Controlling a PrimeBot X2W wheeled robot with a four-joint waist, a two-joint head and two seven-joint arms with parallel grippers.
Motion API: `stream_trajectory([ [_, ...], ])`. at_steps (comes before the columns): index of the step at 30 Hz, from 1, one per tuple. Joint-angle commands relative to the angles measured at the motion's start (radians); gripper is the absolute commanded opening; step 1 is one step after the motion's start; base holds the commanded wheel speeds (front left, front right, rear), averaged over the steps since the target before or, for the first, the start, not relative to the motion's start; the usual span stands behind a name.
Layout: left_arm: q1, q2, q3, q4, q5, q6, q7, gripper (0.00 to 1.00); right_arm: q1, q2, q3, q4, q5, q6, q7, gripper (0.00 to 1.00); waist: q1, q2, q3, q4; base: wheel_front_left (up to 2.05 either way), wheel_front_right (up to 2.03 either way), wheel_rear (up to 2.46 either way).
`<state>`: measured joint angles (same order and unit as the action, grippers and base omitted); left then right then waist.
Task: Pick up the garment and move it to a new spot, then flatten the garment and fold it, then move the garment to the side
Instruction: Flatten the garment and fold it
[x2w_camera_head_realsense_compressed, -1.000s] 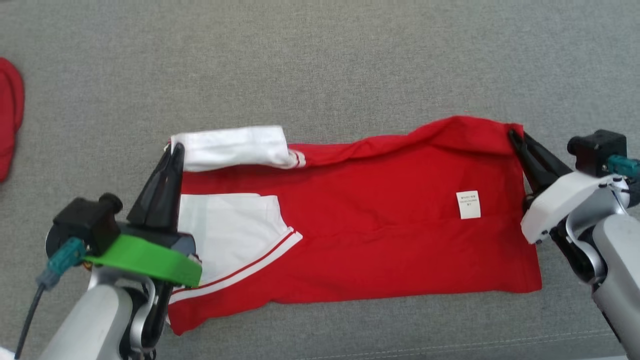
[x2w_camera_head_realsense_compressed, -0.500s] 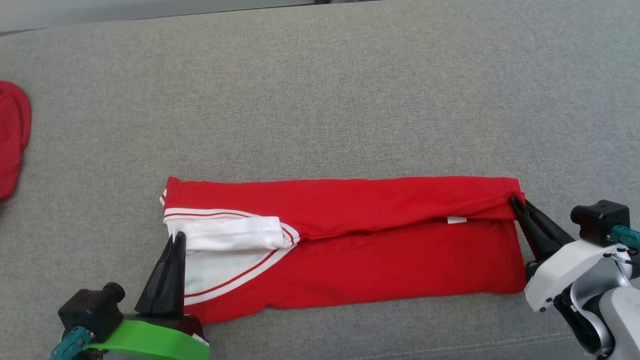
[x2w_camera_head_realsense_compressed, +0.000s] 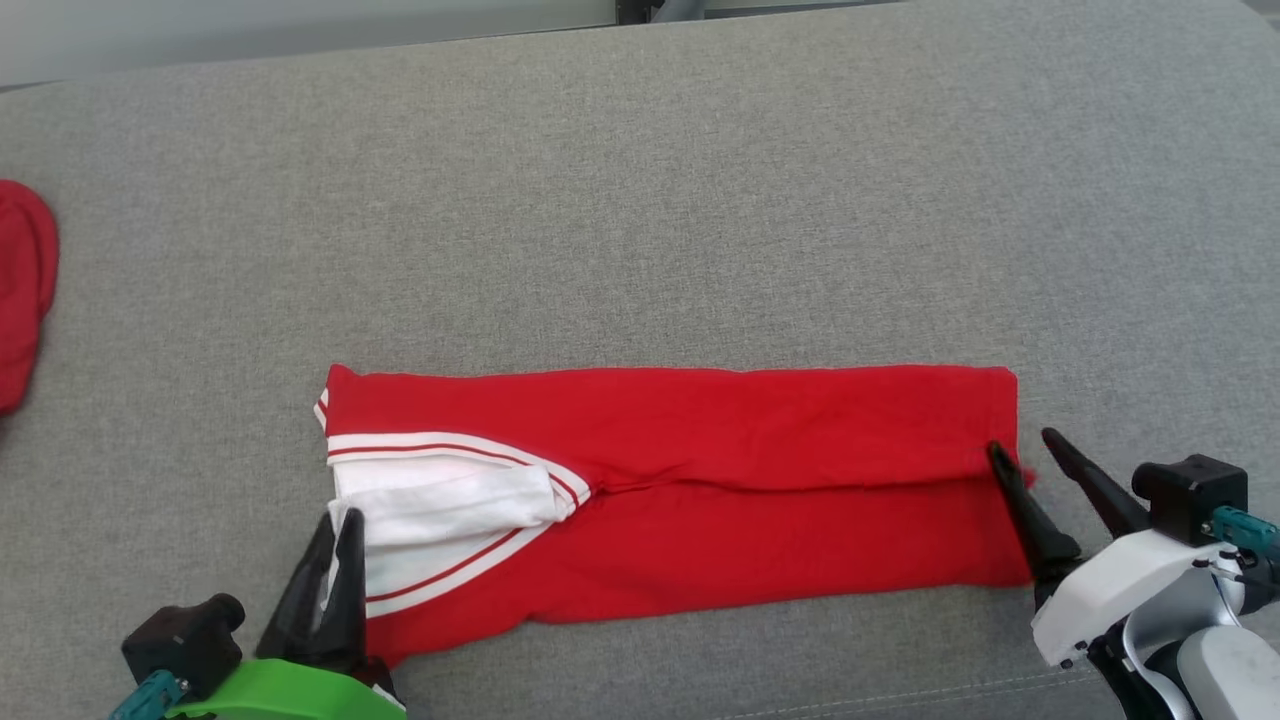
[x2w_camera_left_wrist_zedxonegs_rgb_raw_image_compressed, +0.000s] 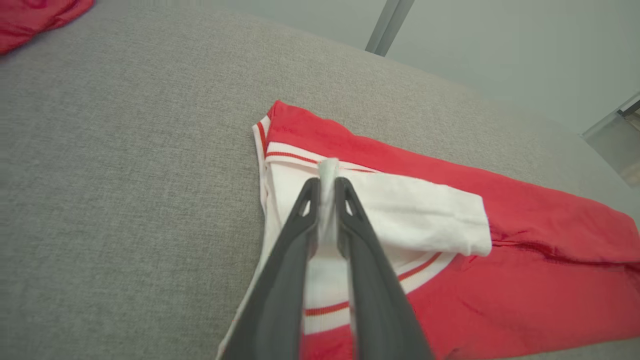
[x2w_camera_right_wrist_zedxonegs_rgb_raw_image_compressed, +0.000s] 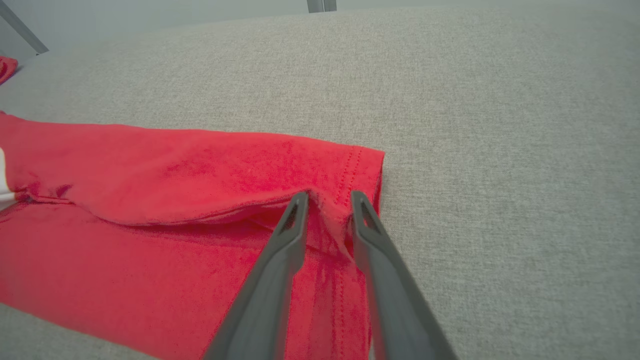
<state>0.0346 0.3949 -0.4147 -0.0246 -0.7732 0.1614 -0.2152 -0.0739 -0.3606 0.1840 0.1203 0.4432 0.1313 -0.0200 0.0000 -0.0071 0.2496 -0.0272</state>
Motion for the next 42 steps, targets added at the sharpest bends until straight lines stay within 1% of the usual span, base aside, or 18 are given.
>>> stream_trajectory([
  [1,-0.004,-0.001,0.013,0.005,-0.012,-0.001,-0.012,1.0,0.019,0.003,-0.011,-0.003,-0.007,-0.001,-0.012,1.0,0.0,0.0071,-0.006,-0.004,0.0,0.0,0.0],
  [7,-0.01,-0.008,0.058,-0.025,0.012,0.009,-0.036,1.0,0.061,0.031,-0.065,-0.03,-0.024,-0.001,-0.032,1.0,0.0,0.0071,-0.034,-0.021,0.0,0.0,0.0],
  [13,-0.027,-0.015,0.072,-0.066,0.047,0.015,-0.043,1.0,0.079,0.064,-0.117,-0.049,-0.047,-0.001,-0.036,1.0,0.0,0.0071,-0.061,-0.035,0.0,0.0,0.0],
  [23,-0.04,-0.056,0.08,-0.06,0.11,0.028,-0.049,1.0,0.083,0.133,-0.195,-0.016,-0.084,-0.001,-0.016,1.0,0.0,0.0071,-0.123,-0.029,0.0,0.0,0.0],
  [30,-0.028,-0.077,0.07,-0.034,0.131,0.02,-0.05,1.0,0.047,0.166,-0.197,0.08,-0.115,-0.001,0.014,1.0,0.0,0.0071,-0.158,-0.004,0.0,0.0,0.0],
  [34,-0.016,-0.081,0.065,-0.024,0.13,0.016,-0.05,1.0,0.015,0.179,-0.21,0.168,-0.127,-0.001,0.032,1.0,0.0,0.0071,-0.169,0.015,0.0,0.0,0.0],
  [42,-0.003,-0.084,0.056,-0.022,0.134,0.022,-0.049,1.0,-0.092,0.198,-0.214,0.345,-0.148,-0.001,0.07,1.0,0.0,0.0071,-0.181,0.042,0.0,0.0,0.0],
])
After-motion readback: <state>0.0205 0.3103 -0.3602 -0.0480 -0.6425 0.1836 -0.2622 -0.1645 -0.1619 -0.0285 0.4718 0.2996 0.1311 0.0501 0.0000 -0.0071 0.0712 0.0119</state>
